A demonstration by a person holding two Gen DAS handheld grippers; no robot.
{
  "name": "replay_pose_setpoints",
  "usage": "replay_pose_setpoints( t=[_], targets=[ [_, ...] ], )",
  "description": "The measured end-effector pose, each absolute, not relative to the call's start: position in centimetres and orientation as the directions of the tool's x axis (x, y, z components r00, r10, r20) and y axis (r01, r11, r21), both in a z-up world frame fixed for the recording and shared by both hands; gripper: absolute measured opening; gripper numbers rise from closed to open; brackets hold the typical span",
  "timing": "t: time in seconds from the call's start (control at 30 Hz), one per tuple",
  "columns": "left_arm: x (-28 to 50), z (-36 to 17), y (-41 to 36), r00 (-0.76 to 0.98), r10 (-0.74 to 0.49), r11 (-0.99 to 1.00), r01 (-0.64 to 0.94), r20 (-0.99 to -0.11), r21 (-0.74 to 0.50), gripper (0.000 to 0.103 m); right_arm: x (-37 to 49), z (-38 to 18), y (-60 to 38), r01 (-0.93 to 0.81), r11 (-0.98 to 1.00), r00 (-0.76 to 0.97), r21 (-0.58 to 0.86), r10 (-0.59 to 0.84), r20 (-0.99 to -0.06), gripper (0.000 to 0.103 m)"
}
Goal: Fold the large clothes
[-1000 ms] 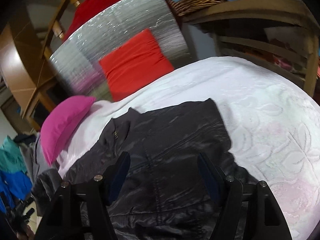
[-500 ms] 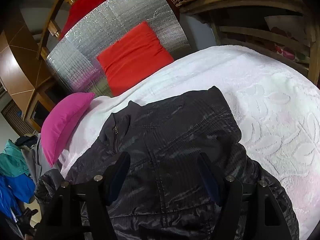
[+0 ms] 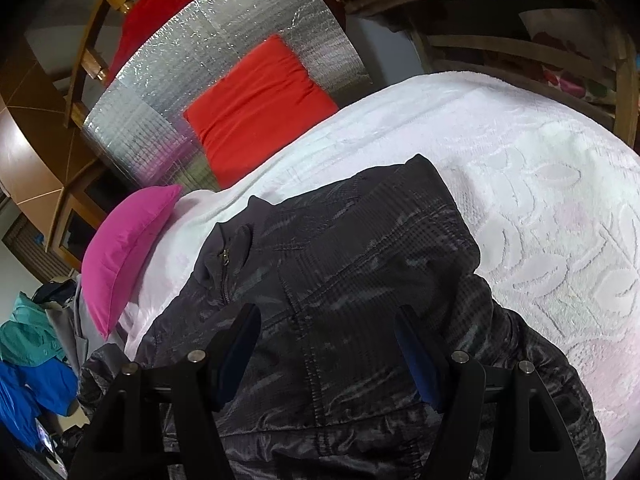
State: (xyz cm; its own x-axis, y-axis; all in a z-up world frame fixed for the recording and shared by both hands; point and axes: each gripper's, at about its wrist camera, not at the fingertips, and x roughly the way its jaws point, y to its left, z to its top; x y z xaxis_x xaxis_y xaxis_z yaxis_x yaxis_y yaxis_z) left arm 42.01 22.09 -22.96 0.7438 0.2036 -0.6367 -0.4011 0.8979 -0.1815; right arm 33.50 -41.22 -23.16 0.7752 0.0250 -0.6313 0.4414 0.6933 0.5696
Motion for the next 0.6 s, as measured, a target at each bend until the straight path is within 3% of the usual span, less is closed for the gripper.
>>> replay_pose_setpoints(
  t=[0.17,0.23,0.3,0.37,0.43,0.47,0.5,0.6],
  targets=[
    [39.7,-16.7,17.6,0.866,0.08,0.959,-0.202,-0.493,-0.2,0.002,33.6,-23.2,-41.3,0.443,0.69,0.775,0.573,0.026,-0.631,0.073],
    [38.5,-14.7,15.6,0.893,0.106,0.975,-0.18,-0.437,-0.131,0.002,33.6,-23.3,-41.4,0.44,0.689,0.775,0.576,0.032,-0.631,0.073],
    [38.0,-14.3,15.3,0.895,0.137,0.974,-0.199,-0.424,-0.105,0.002,33.4,-23.3,-41.5,0.437,0.687,0.777,0.58,0.037,-0.628,0.073],
    [38.3,-15.1,16.8,0.869,0.142,0.956,-0.245,-0.475,-0.162,0.004,33.3,-23.3,-41.7,0.435,0.682,0.778,0.588,0.043,-0.626,0.073],
    [39.1,-16.9,19.7,0.811,0.143,0.914,-0.328,-0.568,-0.239,0.037,33.3,-23.3,-41.9,0.436,0.674,0.778,0.596,0.05,-0.626,0.073],
    [39.3,-18.0,21.1,0.777,0.15,0.883,-0.384,-0.611,-0.271,0.071,33.3,-23.4,-41.9,0.437,0.669,0.778,0.601,0.054,-0.626,0.073],
    [39.3,-18.9,22.5,0.759,0.17,0.85,-0.435,-0.628,-0.296,0.081,33.3,-23.4,-41.9,0.436,0.667,0.778,0.605,0.059,-0.625,0.073],
    [39.4,-21.3,25.1,0.737,0.178,0.799,-0.495,-0.652,-0.341,0.081,33.4,-23.5,-41.6,0.432,0.669,0.775,0.604,0.066,-0.628,0.073]
  ],
)
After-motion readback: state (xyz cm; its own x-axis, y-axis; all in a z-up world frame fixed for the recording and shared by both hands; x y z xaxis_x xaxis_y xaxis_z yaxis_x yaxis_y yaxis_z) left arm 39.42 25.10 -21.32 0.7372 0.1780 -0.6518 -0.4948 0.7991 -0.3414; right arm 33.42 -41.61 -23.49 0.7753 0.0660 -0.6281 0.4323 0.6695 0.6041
